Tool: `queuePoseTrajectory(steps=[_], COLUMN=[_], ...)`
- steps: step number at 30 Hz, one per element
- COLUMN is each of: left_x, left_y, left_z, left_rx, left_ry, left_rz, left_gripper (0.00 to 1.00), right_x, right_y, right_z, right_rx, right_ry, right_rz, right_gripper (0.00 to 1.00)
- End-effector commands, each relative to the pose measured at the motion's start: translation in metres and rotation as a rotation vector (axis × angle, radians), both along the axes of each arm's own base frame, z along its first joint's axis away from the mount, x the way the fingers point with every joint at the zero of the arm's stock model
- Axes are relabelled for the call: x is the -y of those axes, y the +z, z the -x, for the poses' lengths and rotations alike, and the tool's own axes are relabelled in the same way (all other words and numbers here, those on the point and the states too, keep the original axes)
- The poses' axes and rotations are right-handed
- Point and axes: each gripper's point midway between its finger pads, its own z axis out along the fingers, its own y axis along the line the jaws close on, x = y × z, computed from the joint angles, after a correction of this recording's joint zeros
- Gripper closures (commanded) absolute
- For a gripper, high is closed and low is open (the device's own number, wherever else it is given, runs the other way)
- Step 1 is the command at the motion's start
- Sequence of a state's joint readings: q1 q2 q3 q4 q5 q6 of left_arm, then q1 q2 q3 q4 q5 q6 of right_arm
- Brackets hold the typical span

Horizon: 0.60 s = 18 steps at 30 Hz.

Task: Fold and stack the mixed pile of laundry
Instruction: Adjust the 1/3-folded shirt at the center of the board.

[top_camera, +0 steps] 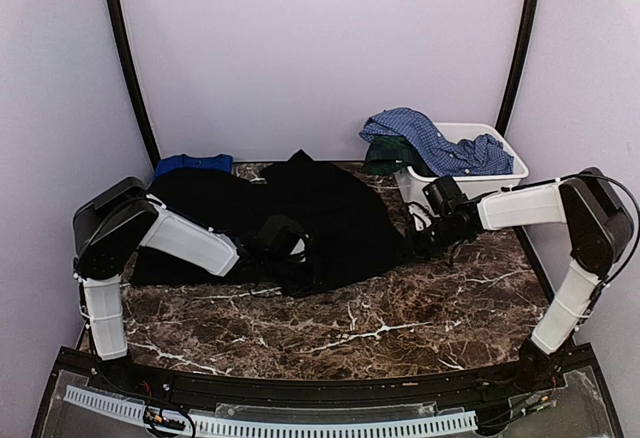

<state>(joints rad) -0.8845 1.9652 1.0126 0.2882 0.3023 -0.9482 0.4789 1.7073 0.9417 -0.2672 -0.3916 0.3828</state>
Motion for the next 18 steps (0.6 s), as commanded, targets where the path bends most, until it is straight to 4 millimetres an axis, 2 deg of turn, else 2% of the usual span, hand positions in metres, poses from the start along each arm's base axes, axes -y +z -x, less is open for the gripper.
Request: queuePoseTrajectory(steps=[1,2,8,12,15,18], left_x=[0.001,0.001,-0.002,-0.019,-0.044,-0.058], left_y=[0.004,0.014,0.07,0.098,0.105,0.105], left_z=[0.006,0.005,-0.013,-0.04,-0.07,-0.088], left_rx=[-0.016,0.002,0.117,0.156,0.165,0.172], left_ry=[-0.004,-0.001,0.008,0.059,0.129,0.149], left_rz=[0.02,0.028,0.083,0.116,0.144,0.14], left_gripper=[0.96,0.99,1.0,1.0,1.0,1.0], right_x=[-0.007,-0.008,-0.015,-0.03,-0.04,-0.051], right_y=[0.031,0.038,0.067,0.084,0.091,0.093], right_z=[-0.004,-0.006,-0.025,-0.051,-0.073,-0.096], right_rx=[0.06,0.075,0.153,0.201,0.235,0.26], right_ry=[0.009,0.011,0.011,0.031,0.038,0.041], right_rz=[-0.044,-0.053,-0.079,-0.094,-0.096,-0.095], right_gripper=[1.0,1.0,1.0,1.0,1.0,1.0])
